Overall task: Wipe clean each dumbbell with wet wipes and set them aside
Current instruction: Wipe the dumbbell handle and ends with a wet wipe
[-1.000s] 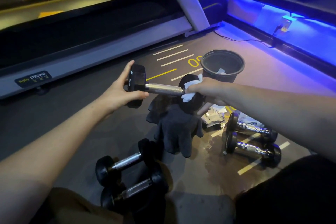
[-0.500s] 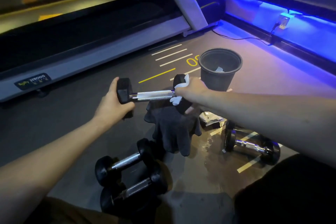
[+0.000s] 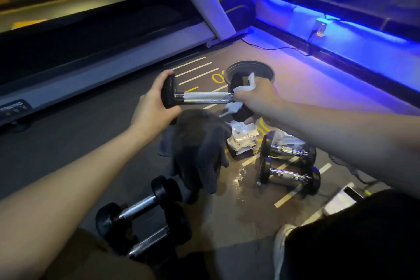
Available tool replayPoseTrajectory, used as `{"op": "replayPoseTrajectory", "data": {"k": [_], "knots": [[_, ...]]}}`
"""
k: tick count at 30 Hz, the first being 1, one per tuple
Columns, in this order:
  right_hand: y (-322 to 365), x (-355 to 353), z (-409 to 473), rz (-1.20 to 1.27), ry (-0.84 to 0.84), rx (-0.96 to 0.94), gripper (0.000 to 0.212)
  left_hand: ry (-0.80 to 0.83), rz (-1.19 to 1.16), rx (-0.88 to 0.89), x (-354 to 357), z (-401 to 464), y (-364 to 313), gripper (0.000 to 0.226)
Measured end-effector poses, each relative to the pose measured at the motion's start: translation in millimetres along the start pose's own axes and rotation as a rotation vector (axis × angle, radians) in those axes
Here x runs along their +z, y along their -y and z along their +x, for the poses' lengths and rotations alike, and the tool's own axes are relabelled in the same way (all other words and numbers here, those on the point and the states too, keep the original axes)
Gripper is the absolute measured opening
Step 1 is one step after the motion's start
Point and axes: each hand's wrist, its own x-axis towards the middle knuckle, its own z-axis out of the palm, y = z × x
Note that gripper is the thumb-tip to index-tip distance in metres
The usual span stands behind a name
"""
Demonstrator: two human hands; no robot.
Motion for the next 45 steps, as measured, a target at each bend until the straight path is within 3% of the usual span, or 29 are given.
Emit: {"op": "replayPoseTrajectory", "data": {"k": [8, 18, 21, 33, 36, 40, 45], "knots": [[-56.5, -99.9, -15.1, -0.078, -0.184, 0.075, 0.032, 0.187, -0.188, 0.115, 105.4, 10.5, -57.0, 0.082], [-145.2, -169.1, -16.5, -0.104, -0.301, 0.284, 0.024, 0.4, -0.279, 0.089, 230.3, 2.4, -77.1, 0.084], [-164.5, -173.1, -9.4, -0.191, -0.316, 0.342, 0.016, 0.427, -0.275, 0.06, 257.1, 0.6, -69.1, 0.08], [-196.9, -141.8, 20.1, -0.044, -0.163, 0.468, 0.011, 0.537, -0.162, 0.008, 294.6, 21.4, -15.9, 0.08], [-208.2, -136.8, 26.4, -0.132, -0.174, 0.508, 0.004, 0.572, -0.156, -0.005, 301.3, 22.9, -11.0, 0.08], [-219.1, -139.6, 28.4, -0.214, -0.152, 0.55, 0.015, 0.603, -0.154, -0.037, 314.1, 23.8, -11.9, 0.079], [-228.9, -145.0, 33.3, -0.213, -0.144, 0.589, 0.014, 0.622, -0.171, -0.077, 330.7, 17.8, -11.3, 0.08]]}}
